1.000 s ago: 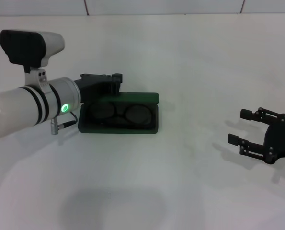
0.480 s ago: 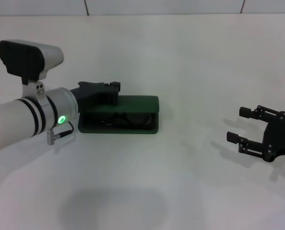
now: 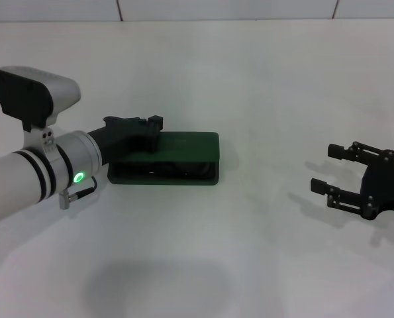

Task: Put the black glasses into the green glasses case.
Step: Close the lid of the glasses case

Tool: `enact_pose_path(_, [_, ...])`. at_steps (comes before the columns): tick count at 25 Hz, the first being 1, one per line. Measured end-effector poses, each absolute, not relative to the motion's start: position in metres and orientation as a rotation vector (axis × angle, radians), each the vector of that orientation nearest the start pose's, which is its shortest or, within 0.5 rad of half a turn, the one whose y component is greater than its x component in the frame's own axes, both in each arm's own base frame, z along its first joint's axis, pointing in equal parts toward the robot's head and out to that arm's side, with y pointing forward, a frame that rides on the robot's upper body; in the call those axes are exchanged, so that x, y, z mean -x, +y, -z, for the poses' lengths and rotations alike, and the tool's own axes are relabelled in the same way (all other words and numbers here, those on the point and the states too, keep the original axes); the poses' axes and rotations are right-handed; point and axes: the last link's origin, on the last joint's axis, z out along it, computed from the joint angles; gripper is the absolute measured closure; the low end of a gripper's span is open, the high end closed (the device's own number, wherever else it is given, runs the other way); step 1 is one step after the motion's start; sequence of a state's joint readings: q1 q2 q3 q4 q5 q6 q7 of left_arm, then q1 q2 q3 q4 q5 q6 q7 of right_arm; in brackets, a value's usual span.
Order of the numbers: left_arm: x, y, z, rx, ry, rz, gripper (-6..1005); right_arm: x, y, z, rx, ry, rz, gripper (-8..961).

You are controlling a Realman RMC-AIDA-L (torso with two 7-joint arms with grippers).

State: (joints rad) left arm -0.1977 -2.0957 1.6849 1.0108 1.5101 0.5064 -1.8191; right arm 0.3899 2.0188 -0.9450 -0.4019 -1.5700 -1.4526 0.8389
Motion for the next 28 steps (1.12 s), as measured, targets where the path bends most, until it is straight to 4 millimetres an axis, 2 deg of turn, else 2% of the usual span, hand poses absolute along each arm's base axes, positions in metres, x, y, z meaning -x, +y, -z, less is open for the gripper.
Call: enact_pose_path(28, [0.26,0.329,0.075,2.252,-0.78,0.489,1001,-0.3,0.294,0.018,2.56,0.301,-0.767,237])
